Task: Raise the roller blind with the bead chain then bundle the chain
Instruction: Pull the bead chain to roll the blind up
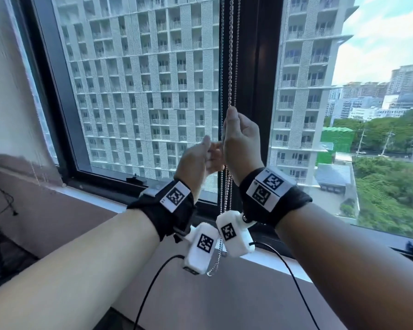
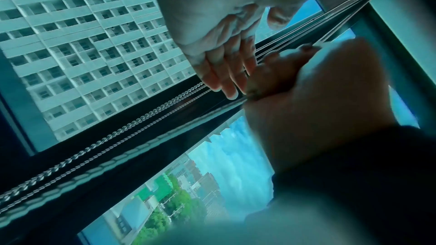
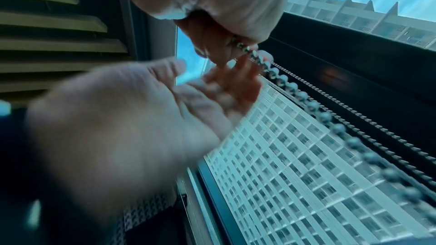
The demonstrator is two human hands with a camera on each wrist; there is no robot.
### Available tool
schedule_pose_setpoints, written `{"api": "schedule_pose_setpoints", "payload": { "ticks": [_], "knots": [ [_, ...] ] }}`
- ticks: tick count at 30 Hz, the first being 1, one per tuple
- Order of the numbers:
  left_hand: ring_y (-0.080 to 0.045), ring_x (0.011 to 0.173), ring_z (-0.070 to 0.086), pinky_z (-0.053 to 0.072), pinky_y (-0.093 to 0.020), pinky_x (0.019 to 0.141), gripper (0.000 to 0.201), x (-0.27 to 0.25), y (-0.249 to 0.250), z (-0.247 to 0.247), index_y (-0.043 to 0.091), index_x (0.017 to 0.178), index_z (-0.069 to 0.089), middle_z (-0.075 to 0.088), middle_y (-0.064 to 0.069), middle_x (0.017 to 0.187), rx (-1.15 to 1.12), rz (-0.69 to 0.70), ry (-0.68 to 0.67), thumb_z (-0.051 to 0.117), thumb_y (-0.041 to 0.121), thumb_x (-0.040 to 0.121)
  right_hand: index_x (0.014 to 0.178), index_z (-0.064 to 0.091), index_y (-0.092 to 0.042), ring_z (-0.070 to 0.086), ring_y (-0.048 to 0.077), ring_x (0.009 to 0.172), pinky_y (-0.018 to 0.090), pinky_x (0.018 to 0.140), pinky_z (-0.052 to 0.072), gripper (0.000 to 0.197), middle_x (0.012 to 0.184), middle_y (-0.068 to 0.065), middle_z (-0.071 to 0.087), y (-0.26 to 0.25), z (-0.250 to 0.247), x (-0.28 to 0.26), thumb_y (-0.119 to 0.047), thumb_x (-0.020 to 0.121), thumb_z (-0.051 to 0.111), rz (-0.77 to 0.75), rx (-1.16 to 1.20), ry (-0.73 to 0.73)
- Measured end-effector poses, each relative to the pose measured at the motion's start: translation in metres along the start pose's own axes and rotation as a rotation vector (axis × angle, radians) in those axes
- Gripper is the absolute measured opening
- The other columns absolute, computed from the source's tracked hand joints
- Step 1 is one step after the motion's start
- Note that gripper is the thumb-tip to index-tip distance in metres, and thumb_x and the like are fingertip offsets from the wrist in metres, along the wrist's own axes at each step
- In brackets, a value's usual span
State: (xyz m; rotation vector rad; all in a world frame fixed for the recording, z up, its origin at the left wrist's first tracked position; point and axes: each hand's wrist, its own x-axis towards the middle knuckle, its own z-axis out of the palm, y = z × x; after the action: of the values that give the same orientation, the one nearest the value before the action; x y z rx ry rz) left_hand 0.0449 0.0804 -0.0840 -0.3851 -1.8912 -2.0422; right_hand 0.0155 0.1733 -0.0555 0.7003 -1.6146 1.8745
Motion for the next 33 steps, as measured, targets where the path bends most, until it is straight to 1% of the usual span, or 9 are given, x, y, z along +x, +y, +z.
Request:
{"api": "schedule_pose_setpoints", "payload": {
  "ticks": [3,6,9,12,16,20,25,29,33],
  "knots": [
    [-0.03,0.093,0.069,0.054,-0.04,0.091,0.046,0.007,0.023,0.006,0.003,0.098,0.066,0.071,-0.019,0.097,-0.085,0.046,0.01,0.034,0.035,0.101,0.066,0.057,-0.017,0.051,0.015,0.051,0.03,0.05,0.043,0.041,0.058,0.0,0.056,0.018,-0.006,-0.014,-0.034,0.101,0.043,0.028,0.084,-0.055],
    [-0.028,0.091,0.07,0.052,-0.04,0.089,0.043,0.015,0.042,0.017,0.003,0.098,0.066,0.073,-0.016,0.093,-0.122,0.119,-0.028,0.033,0.03,0.102,0.056,0.045,-0.028,0.033,0.013,0.048,0.034,0.048,0.028,0.041,0.052,-0.009,0.039,0.042,-0.008,-0.032,-0.049,0.092,0.044,0.068,0.006,-0.036],
    [-0.019,0.058,0.06,0.05,-0.03,0.058,0.037,0.018,0.047,0.029,0.003,0.093,0.062,0.063,-0.007,0.066,-0.161,0.115,-0.047,0.033,0.023,0.103,0.057,0.032,-0.028,0.026,0.018,0.052,0.038,0.052,0.025,0.043,0.055,-0.002,0.029,0.059,-0.012,-0.051,-0.056,0.088,0.043,0.106,-0.046,-0.032],
    [-0.007,0.037,0.028,0.02,-0.019,0.035,0.034,0.02,0.036,0.036,0.012,0.074,0.054,0.037,0.007,0.045,-0.132,0.092,-0.012,0.034,0.014,0.101,0.061,0.035,-0.022,0.03,0.019,0.054,0.039,0.053,0.027,0.043,0.056,0.0,0.032,0.06,-0.015,-0.061,-0.051,0.092,0.043,0.119,-0.077,-0.082],
    [-0.005,0.03,0.022,0.014,-0.014,0.033,0.039,0.022,0.032,0.036,0.015,0.063,0.044,0.033,0.01,0.038,-0.107,0.091,0.005,0.03,0.004,0.097,0.06,0.038,-0.021,0.032,0.009,0.046,0.031,0.048,0.028,0.044,0.051,-0.008,0.036,0.059,-0.02,-0.059,-0.037,0.101,0.043,0.223,-0.006,-0.218],
    [-0.007,0.032,0.02,0.013,-0.015,0.036,0.039,0.024,0.034,0.028,0.015,0.063,0.043,0.032,0.008,0.04,-0.116,0.077,-0.02,0.027,0.003,0.096,0.064,0.06,-0.018,0.05,0.013,0.054,0.03,0.054,0.041,0.032,0.061,0.003,0.052,0.052,-0.029,-0.05,-0.023,0.093,0.049,0.271,0.0,-0.307],
    [-0.009,0.035,0.021,0.015,-0.017,0.037,0.037,0.023,0.028,0.025,0.015,0.064,0.046,0.032,0.006,0.042,-0.148,0.062,-0.027,0.029,0.0,0.093,0.085,0.066,-0.007,0.058,0.018,0.07,0.036,0.064,0.049,0.028,0.075,0.006,0.062,0.03,-0.028,-0.023,-0.011,0.074,0.041,0.164,0.033,-0.165],
    [-0.01,0.037,0.021,0.016,-0.019,0.035,0.037,0.015,0.015,0.022,0.018,0.06,0.046,0.031,0.004,0.047,-0.08,0.045,-0.007,0.031,-0.002,0.087,0.098,0.066,0.001,0.055,0.014,0.064,0.025,0.056,0.047,0.03,0.075,0.011,0.06,-0.003,-0.021,-0.002,-0.011,0.083,0.042,0.049,0.038,-0.087],
    [-0.009,0.037,0.019,0.01,-0.02,0.038,0.039,0.006,0.002,0.015,0.018,0.06,0.046,0.031,0.004,0.046,-0.089,-0.004,-0.035,0.031,-0.002,0.091,0.098,0.067,-0.003,0.058,0.023,0.073,0.036,0.064,0.046,0.03,0.081,0.012,0.065,-0.028,-0.011,0.02,-0.019,0.091,0.043,-0.019,-0.031,-0.089]
  ]
}}
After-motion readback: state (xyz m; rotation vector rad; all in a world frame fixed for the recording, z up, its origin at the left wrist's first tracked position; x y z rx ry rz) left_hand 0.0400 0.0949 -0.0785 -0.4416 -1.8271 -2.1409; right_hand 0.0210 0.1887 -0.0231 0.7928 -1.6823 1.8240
